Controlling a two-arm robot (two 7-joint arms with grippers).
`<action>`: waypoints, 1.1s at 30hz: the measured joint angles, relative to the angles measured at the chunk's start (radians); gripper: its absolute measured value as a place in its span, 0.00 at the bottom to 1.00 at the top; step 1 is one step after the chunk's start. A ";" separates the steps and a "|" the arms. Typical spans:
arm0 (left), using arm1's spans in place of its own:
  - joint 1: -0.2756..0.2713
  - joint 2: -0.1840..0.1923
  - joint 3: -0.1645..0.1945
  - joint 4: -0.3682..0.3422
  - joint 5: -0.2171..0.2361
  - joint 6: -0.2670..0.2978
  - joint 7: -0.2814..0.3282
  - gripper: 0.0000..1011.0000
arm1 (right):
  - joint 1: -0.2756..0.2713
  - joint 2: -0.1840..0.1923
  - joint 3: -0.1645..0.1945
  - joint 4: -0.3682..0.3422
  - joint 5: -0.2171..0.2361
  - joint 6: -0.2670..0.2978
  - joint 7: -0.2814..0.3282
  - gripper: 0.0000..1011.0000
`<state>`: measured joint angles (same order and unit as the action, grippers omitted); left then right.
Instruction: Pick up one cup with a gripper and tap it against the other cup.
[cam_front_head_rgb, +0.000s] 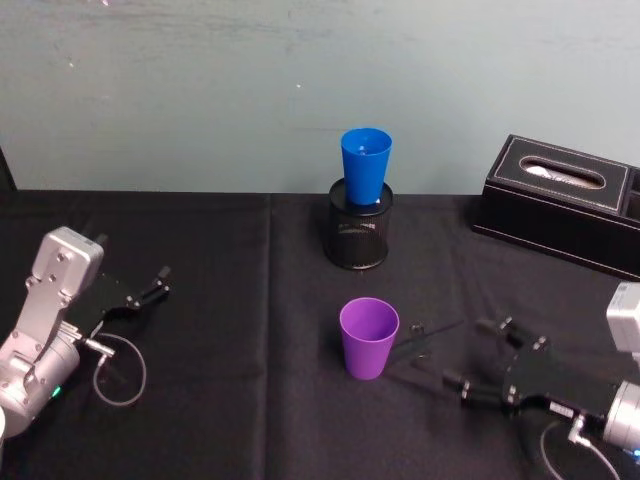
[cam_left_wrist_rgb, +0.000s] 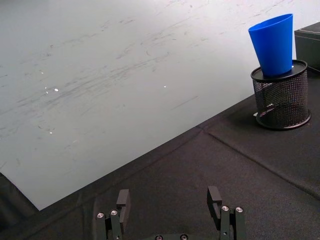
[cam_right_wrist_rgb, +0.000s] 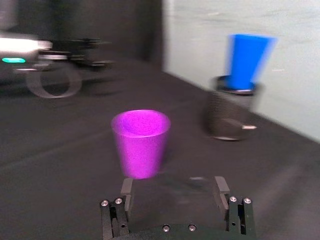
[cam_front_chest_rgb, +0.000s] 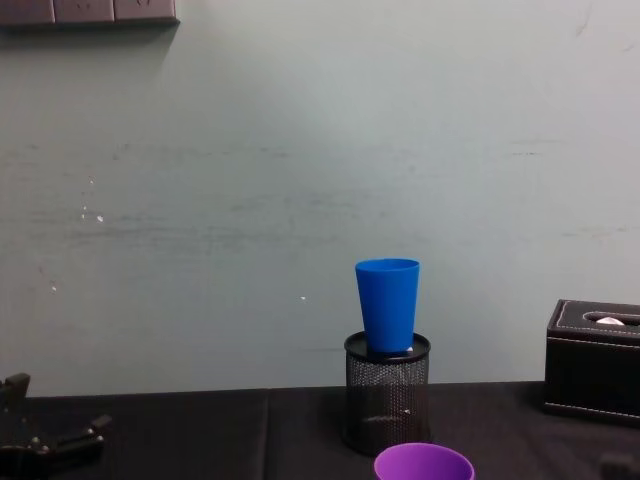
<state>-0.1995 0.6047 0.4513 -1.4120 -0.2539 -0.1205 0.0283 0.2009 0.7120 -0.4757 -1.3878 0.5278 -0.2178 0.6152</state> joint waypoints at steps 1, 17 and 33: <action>0.000 0.000 0.000 0.000 0.000 0.000 0.000 1.00 | 0.003 0.004 -0.010 0.005 0.016 0.000 0.060 0.99; 0.000 0.000 0.000 0.000 0.000 0.000 0.000 1.00 | 0.052 -0.080 -0.042 0.065 0.039 0.028 0.217 0.99; 0.000 0.000 0.000 0.000 0.000 0.000 0.000 1.00 | 0.123 -0.191 -0.056 0.152 -0.025 0.013 0.172 0.99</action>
<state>-0.1996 0.6047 0.4514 -1.4120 -0.2539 -0.1205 0.0283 0.3237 0.5212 -0.5313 -1.2360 0.5026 -0.2050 0.7875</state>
